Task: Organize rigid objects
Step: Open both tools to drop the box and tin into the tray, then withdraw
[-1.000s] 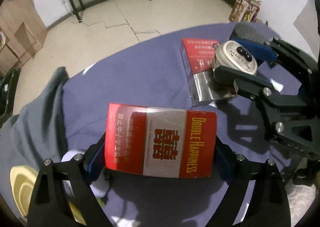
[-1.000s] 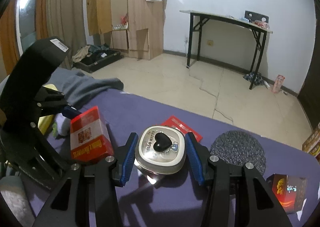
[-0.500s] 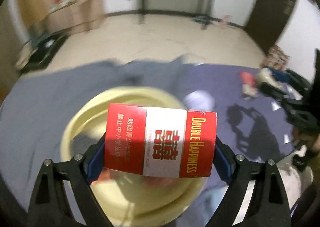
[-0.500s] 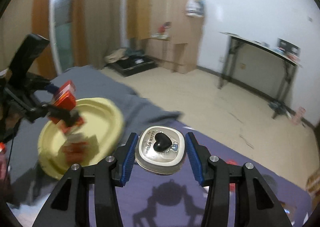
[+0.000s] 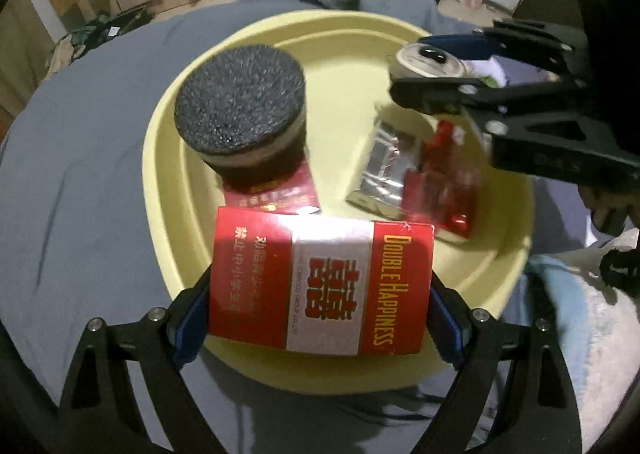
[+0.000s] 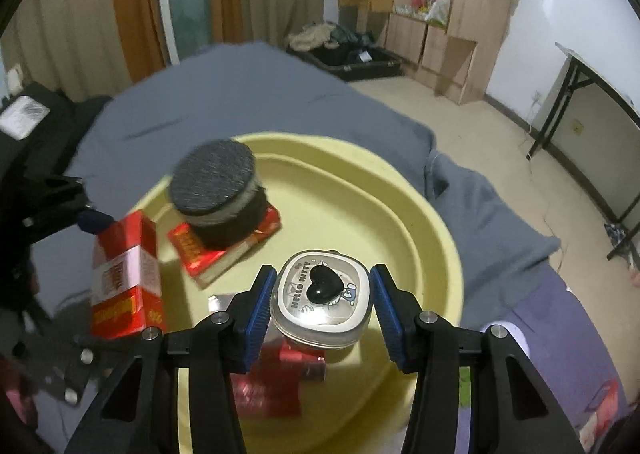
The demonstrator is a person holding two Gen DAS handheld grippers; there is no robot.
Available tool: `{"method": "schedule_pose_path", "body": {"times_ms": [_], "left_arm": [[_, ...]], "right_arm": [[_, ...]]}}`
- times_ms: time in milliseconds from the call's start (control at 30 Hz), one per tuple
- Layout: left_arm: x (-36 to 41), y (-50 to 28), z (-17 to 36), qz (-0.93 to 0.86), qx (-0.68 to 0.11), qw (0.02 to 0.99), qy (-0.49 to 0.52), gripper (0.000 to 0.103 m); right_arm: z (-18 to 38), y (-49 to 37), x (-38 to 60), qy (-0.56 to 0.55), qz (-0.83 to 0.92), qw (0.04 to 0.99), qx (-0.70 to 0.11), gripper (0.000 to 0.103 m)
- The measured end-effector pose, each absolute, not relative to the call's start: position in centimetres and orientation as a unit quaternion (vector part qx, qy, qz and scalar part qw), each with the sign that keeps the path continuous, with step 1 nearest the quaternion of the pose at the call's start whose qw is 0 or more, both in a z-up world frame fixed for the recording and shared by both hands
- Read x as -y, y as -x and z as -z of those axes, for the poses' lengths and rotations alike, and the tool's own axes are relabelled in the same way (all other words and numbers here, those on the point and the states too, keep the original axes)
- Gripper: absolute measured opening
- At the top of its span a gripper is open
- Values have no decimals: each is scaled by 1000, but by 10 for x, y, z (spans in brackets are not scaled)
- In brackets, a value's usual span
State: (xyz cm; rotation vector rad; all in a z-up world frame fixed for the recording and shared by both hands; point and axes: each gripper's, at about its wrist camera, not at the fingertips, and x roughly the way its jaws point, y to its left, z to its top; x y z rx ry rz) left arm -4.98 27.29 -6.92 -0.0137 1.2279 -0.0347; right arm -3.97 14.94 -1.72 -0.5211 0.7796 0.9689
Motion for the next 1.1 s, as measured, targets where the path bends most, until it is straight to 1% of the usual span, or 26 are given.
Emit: {"method": "schedule_pose_path", "body": {"times_ms": [67,167,367,433,467,500,567,633,667,767,900,1000,1100], "left_arm": [[-270,46,73,24,-578,816,-1,91],[-259,45,79,26,-572,819,-38,90],[-256,51,89,28,-567,822,-40,90],[-260,58,89,31,-562,826,-33,91],[-262,62,86,35,-560,828,-22,93],[-265,66,81,42,-558,829,-7,96],[-270,74,68,57,-551,832,19,98],[-272,80,50,55,-539,840,19,103],[-271,81,44,52,-534,844,17,103],[-262,78,19,51,-519,853,21,103],[-229,61,-13,57,-501,863,16,103],[-183,24,-33,76,-492,867,-9,103],[-140,-18,-31,98,-500,860,-19,103]], "right_arm": [[24,31,-162,248,-442,778,-372,48],[35,18,-181,261,-433,771,-389,48],[39,15,-179,246,-433,774,-392,49],[37,14,-177,225,-437,773,-400,65],[30,16,-174,212,-446,776,-393,78],[26,17,-172,205,-448,782,-383,88],[9,20,-162,184,-452,792,-368,93],[-13,19,-147,162,-448,801,-362,96],[-22,18,-139,155,-442,808,-358,101],[-57,10,-90,124,-413,837,-337,103],[-85,-8,-2,86,-341,877,-327,103],[-90,-24,84,56,-250,908,-333,103],[-77,-32,147,41,-190,914,-356,103]]}}
